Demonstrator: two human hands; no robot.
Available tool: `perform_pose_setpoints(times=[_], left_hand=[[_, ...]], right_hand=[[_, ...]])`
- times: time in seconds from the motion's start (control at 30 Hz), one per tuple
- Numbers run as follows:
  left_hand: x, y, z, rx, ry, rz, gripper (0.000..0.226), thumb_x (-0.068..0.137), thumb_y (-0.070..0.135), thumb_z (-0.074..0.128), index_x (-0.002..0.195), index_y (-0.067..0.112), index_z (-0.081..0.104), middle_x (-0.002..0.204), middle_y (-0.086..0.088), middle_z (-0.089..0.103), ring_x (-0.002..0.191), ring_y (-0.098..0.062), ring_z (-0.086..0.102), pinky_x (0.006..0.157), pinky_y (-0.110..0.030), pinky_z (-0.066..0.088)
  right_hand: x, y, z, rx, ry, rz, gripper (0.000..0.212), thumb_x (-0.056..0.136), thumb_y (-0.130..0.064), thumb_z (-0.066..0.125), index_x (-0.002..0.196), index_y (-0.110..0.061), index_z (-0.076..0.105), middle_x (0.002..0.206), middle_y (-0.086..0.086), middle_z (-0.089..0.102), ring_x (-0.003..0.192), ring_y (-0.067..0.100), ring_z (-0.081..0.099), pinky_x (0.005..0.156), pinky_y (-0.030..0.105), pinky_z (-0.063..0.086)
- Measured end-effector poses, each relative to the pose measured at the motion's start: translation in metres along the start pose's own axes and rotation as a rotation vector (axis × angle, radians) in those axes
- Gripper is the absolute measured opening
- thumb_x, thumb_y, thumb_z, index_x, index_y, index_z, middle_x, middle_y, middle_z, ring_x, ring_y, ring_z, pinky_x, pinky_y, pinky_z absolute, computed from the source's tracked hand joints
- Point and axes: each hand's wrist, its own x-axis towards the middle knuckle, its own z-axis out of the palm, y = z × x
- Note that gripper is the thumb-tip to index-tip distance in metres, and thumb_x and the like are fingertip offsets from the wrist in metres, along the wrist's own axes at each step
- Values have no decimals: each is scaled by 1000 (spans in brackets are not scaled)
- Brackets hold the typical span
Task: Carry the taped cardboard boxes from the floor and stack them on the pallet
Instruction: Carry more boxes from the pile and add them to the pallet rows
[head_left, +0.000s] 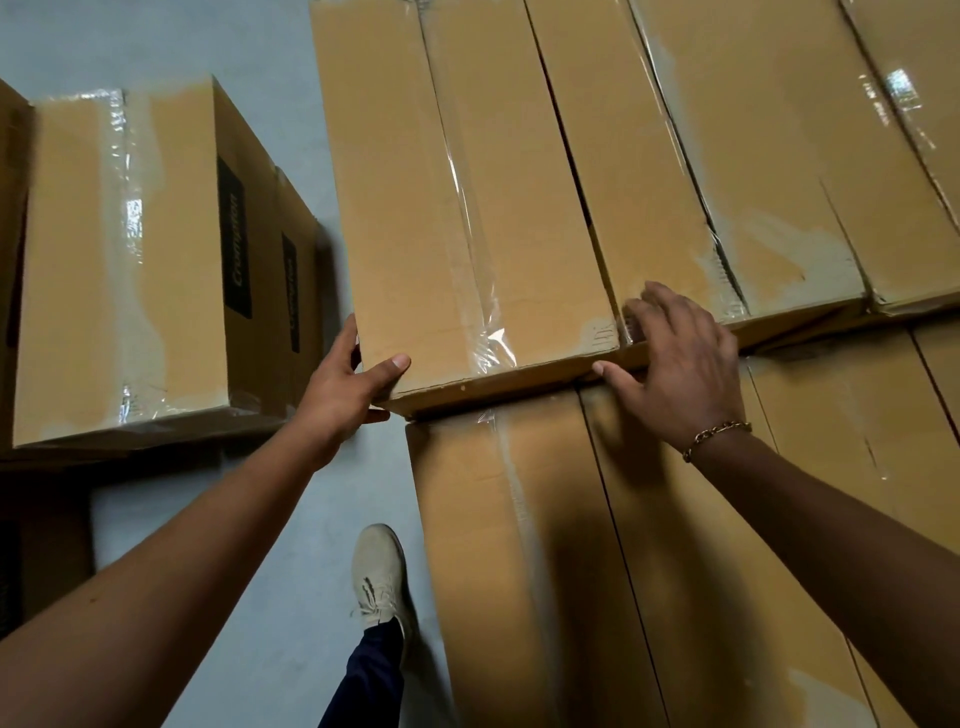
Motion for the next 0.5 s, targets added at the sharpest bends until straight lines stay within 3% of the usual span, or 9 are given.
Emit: perform_pose_setpoints(times=[0.13, 0.27, 0.5], left_hand=[[-2, 0, 0, -31, -3, -9, 66, 97, 25, 67, 152, 42, 34, 137, 1, 55, 106, -15, 63, 79, -36, 60], [0, 1, 9, -53, -5, -11, 68, 97, 23, 67, 153, 43, 33, 138, 0, 56, 107, -18, 65, 65, -24, 60], [-1, -5, 6, -31, 5, -5, 70, 97, 25, 68, 154, 42, 31, 143, -1, 53, 109, -19, 64, 69, -27, 60]], right_hand=[[-1, 4, 0, -32, -74, 21, 82, 83, -58, 69, 150, -24, 37, 162, 0, 27, 147, 23, 27, 112, 51, 29], [7, 9, -1, -78, -151, 41, 94, 84, -61, 67, 158, -23, 22, 167, -1, 16, 152, 22, 18, 116, 50, 25], [7, 5, -4, -100, -148, 49, 82, 90, -57, 62, 156, -25, 27, 165, -2, 22, 150, 21, 23, 112, 49, 29]])
